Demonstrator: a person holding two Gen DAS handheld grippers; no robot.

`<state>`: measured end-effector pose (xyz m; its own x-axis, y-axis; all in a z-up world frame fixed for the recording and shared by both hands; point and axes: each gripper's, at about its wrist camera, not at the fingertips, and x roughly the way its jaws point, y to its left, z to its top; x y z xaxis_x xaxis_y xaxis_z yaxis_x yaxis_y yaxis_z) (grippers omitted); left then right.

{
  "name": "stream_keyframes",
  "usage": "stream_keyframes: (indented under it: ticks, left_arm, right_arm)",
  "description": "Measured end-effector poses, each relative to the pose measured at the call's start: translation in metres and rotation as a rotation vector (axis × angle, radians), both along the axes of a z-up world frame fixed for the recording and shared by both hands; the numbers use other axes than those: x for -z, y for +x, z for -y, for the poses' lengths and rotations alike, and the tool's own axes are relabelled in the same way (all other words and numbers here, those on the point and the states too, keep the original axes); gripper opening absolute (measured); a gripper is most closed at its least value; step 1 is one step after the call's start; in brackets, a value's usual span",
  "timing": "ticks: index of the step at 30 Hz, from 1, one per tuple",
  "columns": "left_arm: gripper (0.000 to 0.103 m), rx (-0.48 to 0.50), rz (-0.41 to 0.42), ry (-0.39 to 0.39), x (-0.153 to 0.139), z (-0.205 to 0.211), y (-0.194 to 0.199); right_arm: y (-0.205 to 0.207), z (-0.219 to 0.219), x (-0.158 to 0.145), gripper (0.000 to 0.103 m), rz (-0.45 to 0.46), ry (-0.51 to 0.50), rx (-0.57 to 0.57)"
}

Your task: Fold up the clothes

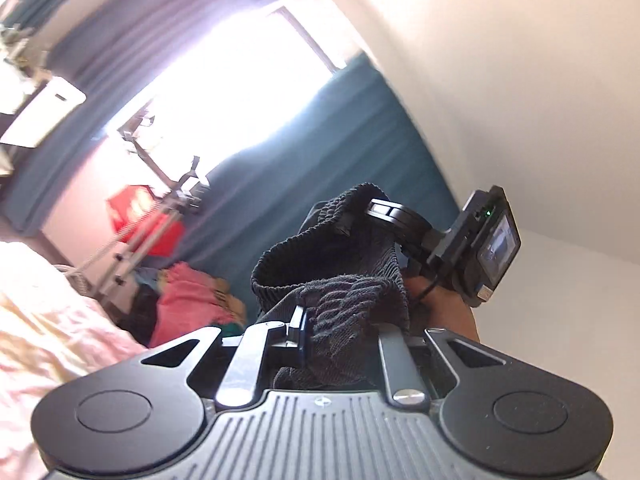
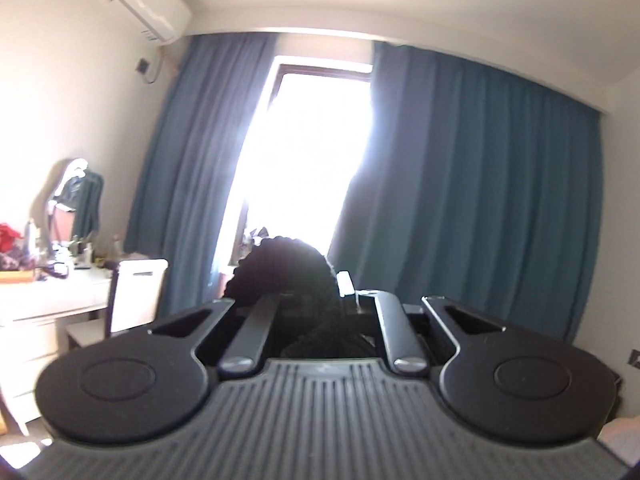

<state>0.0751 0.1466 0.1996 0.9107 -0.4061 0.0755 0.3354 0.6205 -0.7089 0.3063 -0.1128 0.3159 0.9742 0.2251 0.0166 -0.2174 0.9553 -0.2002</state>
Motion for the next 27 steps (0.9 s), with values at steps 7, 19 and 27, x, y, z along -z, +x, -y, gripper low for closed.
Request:
stream_keyframes:
  ticks: [7, 19, 27]
  left_arm:
    - [0.015, -0.262, -0.335, 0.003, 0.138, -0.166, -0.001]
    - [0.021, -0.282, -0.596, -0.089, 0.283, -0.307, -0.027]
    - [0.103, -0.430, -0.610, 0.087, 0.264, -0.319, -0.053]
  right_arm:
    - [0.070, -0.231, 0.208, 0.012, -0.318, -0.049, -0.241]
    - [0.088, -0.329, 0.386, 0.023, -0.561, -0.037, -0.446]
    - [0.050, -0.263, 0.361, 0.103, -0.551, 0.128, -0.448]
